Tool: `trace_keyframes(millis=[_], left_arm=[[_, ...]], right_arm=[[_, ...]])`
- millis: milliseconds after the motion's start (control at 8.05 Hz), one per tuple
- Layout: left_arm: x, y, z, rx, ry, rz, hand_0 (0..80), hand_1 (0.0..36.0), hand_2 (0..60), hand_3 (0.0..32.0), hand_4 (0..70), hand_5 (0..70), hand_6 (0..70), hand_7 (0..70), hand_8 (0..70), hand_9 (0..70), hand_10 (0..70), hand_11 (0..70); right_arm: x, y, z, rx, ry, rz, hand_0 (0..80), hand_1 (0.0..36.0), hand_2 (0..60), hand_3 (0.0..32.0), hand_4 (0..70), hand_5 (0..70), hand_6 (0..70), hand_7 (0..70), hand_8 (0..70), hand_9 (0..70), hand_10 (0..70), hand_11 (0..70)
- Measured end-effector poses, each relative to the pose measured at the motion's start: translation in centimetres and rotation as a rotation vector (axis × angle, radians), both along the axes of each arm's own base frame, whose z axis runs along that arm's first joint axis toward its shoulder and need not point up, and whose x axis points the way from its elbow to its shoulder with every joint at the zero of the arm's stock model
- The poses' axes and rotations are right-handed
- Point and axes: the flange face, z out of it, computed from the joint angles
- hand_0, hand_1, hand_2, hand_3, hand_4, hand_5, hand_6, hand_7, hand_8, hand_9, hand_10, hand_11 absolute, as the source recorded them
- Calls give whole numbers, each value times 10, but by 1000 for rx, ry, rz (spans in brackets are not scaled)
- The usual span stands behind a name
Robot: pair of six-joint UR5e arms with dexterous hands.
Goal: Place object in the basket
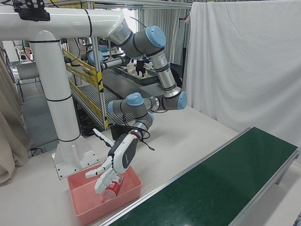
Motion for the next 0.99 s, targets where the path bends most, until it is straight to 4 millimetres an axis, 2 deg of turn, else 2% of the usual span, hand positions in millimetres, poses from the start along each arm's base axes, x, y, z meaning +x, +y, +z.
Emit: trace_keyframes(millis=[124,373,621,993], left_arm=[[0,1,0,0,1,1,219,0,0,10,32,92,0,0,0,0,0,0],[2,3,0,1,2,7,174,0,0,18,24,73,0,0,0,0,0,0],[5,4,-1,3,7,11,211,0,0,28,18,18,0,0,0,0,0,0],[5,5,-2,8,10,17,238,0,0,8,55,53,8,0,0,2,2,0]], right_arm=[[0,0,0,0,0,0,0,0,0,0,0,0,0,0,0,0,0,0],[0,0,0,1,0,0,0,0,0,0,0,0,0,0,0,0,0,0],[0,0,0,0,0,0,0,0,0,0,0,0,0,0,0,0,0,0],[0,0,0,1,0,0,0,0,0,0,0,0,0,0,0,0,0,0]])
